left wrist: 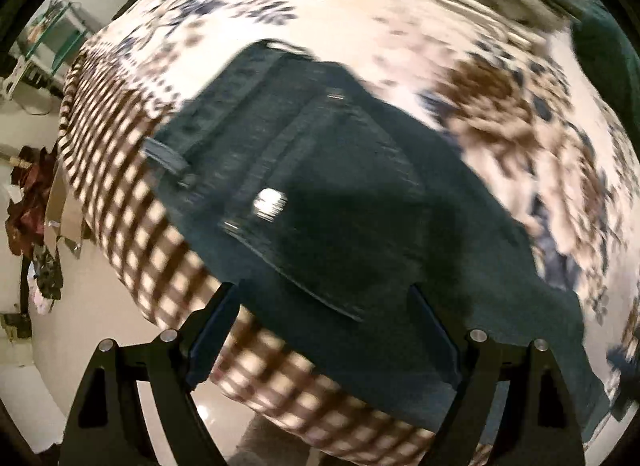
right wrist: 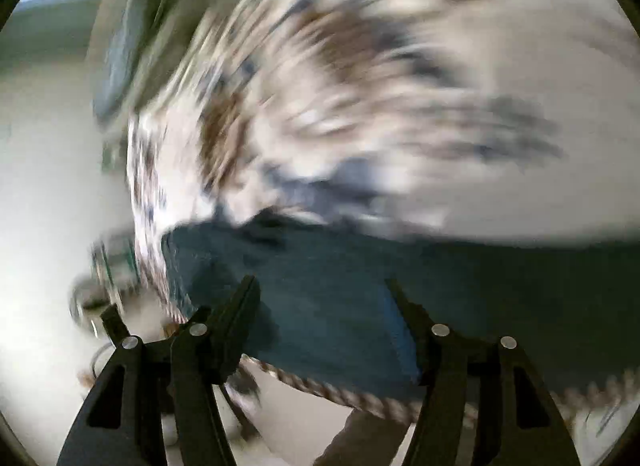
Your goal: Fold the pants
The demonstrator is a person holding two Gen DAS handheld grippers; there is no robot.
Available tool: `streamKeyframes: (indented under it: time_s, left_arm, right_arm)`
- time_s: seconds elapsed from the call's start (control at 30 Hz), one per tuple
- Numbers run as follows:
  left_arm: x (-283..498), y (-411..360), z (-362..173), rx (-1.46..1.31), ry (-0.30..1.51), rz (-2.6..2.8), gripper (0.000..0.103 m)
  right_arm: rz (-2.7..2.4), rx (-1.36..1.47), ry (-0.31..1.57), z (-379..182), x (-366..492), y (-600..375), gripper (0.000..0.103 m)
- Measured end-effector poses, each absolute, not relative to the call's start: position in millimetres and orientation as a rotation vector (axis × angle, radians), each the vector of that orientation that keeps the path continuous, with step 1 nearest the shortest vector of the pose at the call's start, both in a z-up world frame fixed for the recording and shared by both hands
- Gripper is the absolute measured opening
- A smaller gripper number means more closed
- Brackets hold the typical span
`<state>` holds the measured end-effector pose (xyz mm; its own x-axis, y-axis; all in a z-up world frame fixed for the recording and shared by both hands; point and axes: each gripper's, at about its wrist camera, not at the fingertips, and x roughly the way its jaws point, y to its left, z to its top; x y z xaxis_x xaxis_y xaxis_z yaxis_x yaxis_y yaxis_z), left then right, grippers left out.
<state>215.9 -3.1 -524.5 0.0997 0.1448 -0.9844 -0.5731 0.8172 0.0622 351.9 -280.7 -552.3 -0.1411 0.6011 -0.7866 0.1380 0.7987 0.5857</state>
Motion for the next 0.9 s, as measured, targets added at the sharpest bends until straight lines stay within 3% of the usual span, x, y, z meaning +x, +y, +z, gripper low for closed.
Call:
streamKeyframes:
  time_s: [0.2,0.27,0.3,0.33,0.4,0.57,0.8,0.87,0.9]
  left_arm:
    - [207.2,32.2,-544.2,-0.431,1.403,0.574,0.085]
    - [205.2,37.0,-550.5,-0.452,1.411,0.566,0.085]
    - [204.6,38.4,-554.7,-0.460,1.419,0.561,0.085]
    - [204.4,39.1,-556.9,-0.467,1.421,0.555,0.085]
    - [205.0,39.4,-560.6,-0.473,1.427,0.546,0.085]
    - [206.9,47.4,-570.1,-0.480,1.435,0.513,0.085]
    - [210.2,67.6,-580.8,-0.502,1.449,0.499,0.087]
    - [211.3,69.7,-580.4,-0.497,1.450,0.500,0.087]
    - [212.3,71.6,-579.7,-0.493,1.450,0.502,0.087]
  right_arm:
    - [0.554,0.366,1.890,-609.0,391.7,-151.3,0.059]
    - [0.508,0.276,1.937,-625.3,392.5,-136.8,0.043]
    - [0.490,0.250,1.935,-629.1,392.8,-134.2,0.023]
    - [0.486,0.268,1.923,-630.5,393.1,-132.2,0.010]
    - [0.467,0.299,1.897,-623.4,391.9,-133.9,0.006]
    - [0.419,0.352,1.766,-584.1,412.6,-144.6,0.004]
    - [0.453,0.373,1.743,-578.7,462.9,-157.1,0.001]
    - [0.480,0.370,1.793,-582.0,461.8,-165.9,0.008]
    - [0.483,0.335,1.802,-585.2,458.2,-167.1,0.031]
